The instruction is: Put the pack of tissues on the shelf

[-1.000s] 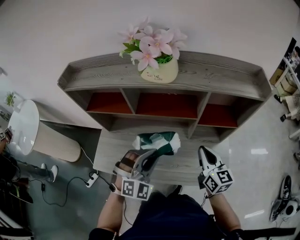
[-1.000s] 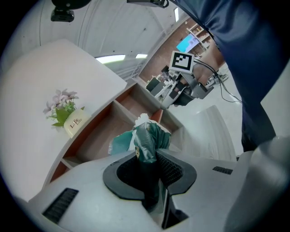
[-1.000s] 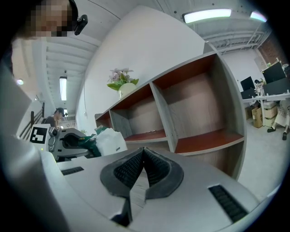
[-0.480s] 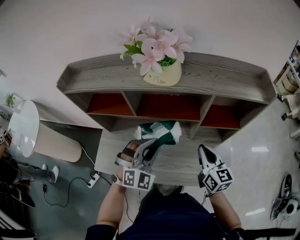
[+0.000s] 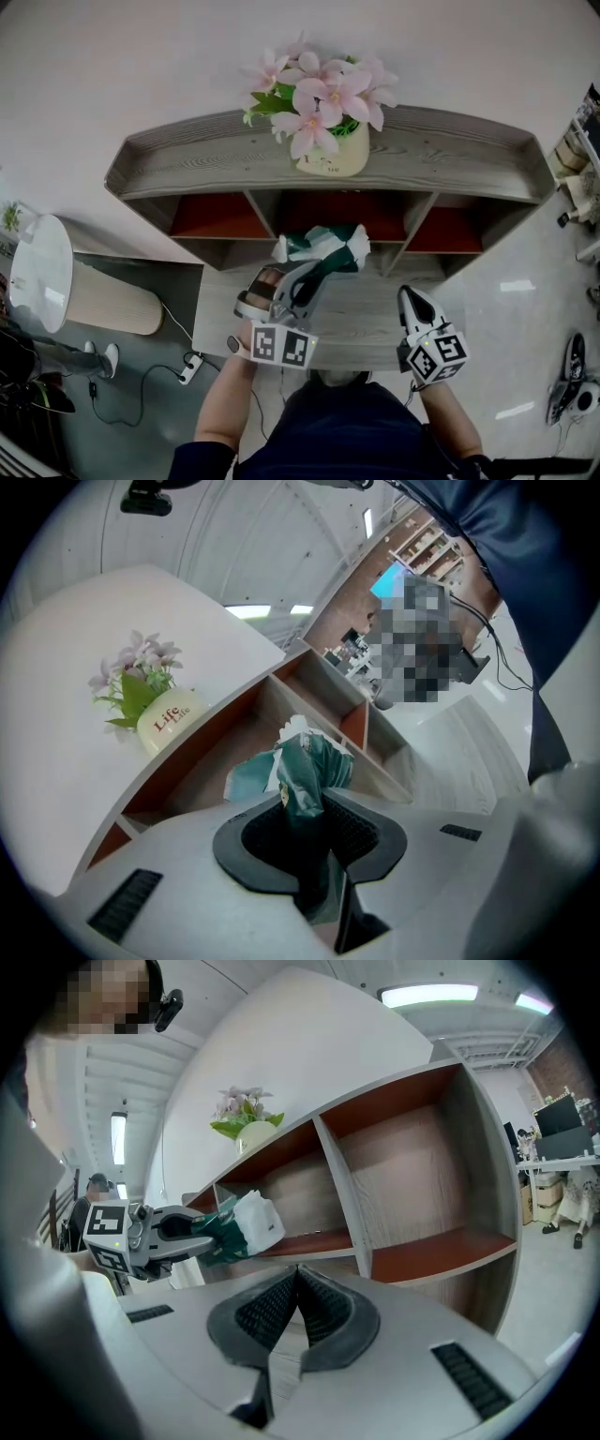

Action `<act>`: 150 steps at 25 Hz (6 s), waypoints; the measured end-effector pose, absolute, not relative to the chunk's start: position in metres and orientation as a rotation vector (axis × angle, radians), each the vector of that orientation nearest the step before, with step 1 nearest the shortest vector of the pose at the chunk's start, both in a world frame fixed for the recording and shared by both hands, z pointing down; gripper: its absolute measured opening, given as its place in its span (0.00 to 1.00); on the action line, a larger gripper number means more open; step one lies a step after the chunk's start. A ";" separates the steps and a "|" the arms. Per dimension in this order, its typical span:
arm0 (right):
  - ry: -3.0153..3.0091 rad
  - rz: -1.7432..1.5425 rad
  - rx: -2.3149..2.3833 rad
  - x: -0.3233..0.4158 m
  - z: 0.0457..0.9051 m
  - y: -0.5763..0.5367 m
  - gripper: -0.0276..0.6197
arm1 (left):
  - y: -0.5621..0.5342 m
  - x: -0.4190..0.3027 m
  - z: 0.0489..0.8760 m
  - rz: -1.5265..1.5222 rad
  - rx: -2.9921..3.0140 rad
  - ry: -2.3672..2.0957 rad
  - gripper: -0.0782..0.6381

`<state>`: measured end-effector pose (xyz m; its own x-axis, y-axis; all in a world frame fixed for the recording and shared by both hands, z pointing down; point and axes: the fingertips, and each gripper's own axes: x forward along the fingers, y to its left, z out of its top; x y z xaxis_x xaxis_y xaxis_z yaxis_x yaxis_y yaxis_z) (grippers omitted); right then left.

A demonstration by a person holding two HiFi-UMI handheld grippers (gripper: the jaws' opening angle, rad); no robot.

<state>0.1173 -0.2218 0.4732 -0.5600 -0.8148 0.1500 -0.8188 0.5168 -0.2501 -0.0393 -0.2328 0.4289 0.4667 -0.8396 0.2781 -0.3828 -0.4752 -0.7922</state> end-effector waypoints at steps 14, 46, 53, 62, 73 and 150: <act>-2.689 0.467 1.495 0.107 0.477 -0.223 0.05 | -0.284 -0.033 0.419 -0.928 -2.040 0.982 0.23; -2.698 0.534 1.485 0.106 0.488 -0.222 0.05 | -0.347 -0.038 0.457 -1.207 -1.904 1.070 0.25; -2.696 0.521 1.481 0.104 0.489 -0.217 0.05 | -0.351 -0.041 0.455 -1.203 -1.909 1.131 0.28; -2.696 0.527 1.481 0.102 0.490 -0.209 0.05 | -0.346 -0.047 0.442 -1.104 -1.914 1.228 0.47; -2.721 0.493 1.488 0.101 0.473 -0.208 0.05 | -0.294 -0.048 0.427 -0.944 -2.002 1.279 0.52; -2.911 0.028 1.488 0.068 0.340 -0.245 0.05 | -0.230 -0.070 0.353 -0.009 -2.543 1.560 0.22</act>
